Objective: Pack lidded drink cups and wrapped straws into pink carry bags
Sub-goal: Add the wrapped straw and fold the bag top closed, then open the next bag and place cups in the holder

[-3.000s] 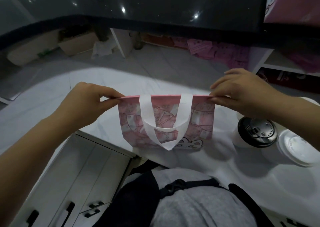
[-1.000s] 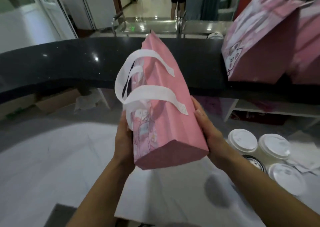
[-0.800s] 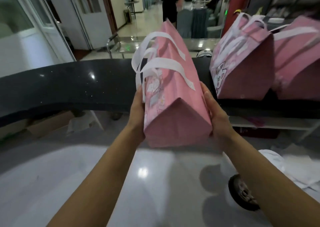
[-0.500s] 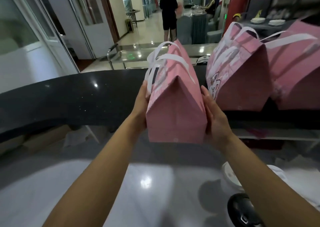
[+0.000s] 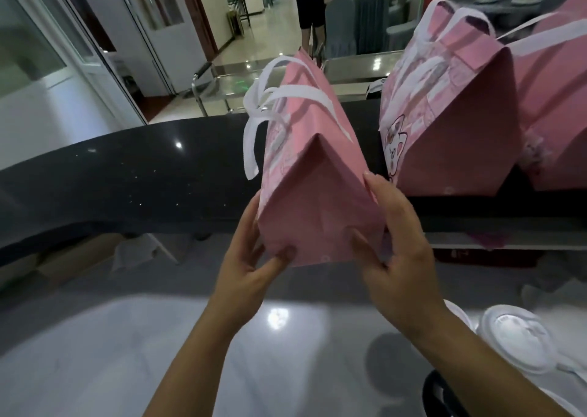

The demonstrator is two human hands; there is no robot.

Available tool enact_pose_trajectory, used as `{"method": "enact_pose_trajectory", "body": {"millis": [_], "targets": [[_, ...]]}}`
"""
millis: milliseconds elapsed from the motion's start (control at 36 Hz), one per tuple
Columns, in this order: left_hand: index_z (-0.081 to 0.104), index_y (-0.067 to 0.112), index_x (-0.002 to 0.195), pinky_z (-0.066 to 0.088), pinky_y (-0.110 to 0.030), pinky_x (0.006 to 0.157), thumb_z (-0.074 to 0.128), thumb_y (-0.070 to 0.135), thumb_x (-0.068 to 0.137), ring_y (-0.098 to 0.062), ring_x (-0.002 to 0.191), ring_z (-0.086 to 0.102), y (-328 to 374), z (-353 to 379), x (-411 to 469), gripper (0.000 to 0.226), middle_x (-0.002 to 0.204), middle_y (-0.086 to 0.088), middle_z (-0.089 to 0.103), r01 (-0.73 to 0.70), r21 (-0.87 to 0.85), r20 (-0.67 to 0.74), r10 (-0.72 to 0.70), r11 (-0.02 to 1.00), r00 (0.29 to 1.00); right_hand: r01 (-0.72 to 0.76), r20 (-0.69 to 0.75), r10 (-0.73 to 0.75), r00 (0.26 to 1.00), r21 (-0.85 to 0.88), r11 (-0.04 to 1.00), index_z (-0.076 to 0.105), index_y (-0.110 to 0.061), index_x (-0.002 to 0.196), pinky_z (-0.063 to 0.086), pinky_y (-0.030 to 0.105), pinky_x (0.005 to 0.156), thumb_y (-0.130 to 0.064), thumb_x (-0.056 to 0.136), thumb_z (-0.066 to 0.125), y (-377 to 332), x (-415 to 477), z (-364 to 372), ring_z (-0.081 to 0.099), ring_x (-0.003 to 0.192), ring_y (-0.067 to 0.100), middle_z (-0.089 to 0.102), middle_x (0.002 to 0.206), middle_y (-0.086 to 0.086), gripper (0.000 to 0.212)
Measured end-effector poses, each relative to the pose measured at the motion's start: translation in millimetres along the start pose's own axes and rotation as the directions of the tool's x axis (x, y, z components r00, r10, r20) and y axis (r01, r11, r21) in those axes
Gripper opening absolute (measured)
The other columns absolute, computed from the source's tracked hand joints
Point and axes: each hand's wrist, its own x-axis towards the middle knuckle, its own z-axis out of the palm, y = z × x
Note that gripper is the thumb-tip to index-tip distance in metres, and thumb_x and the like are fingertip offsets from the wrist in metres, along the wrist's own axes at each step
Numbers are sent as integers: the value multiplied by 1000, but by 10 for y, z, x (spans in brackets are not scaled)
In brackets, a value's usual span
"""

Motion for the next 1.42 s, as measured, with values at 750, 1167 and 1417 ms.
{"method": "enact_pose_trajectory", "body": {"millis": [750,1167,1417], "targets": [[16,52,151,48,-23,97,68,18,92,1,114,59,-70,85,1315,86,126,22,58,32,181,268,-81,983,960,25,185,384,905,-923,385,22,-21,153,2,65,116,-61,88,45,-2,695,-119,-12,151,32,-14,165,-1,79],[0,72,140,21,-31,114,64,60,85,8,145,5,110,-699,-905,85,158,37,-4,102,473,49,-142,875,989,-96,385,311,869,-484,870,38,-41,146,17,46,121,-63,88,49,-800,-257,506,16,149,12,24,161,-11,64],[0,63,145,0,-36,123,46,71,87,-5,149,-18,-217,-1325,-2834,75,160,25,-18,589,665,-378,-473,459,796,-393,857,350,378,-194,899,37,-55,139,26,19,103,-62,89,54,-1101,-1567,1378,30,124,-11,30,137,-39,53]]}}
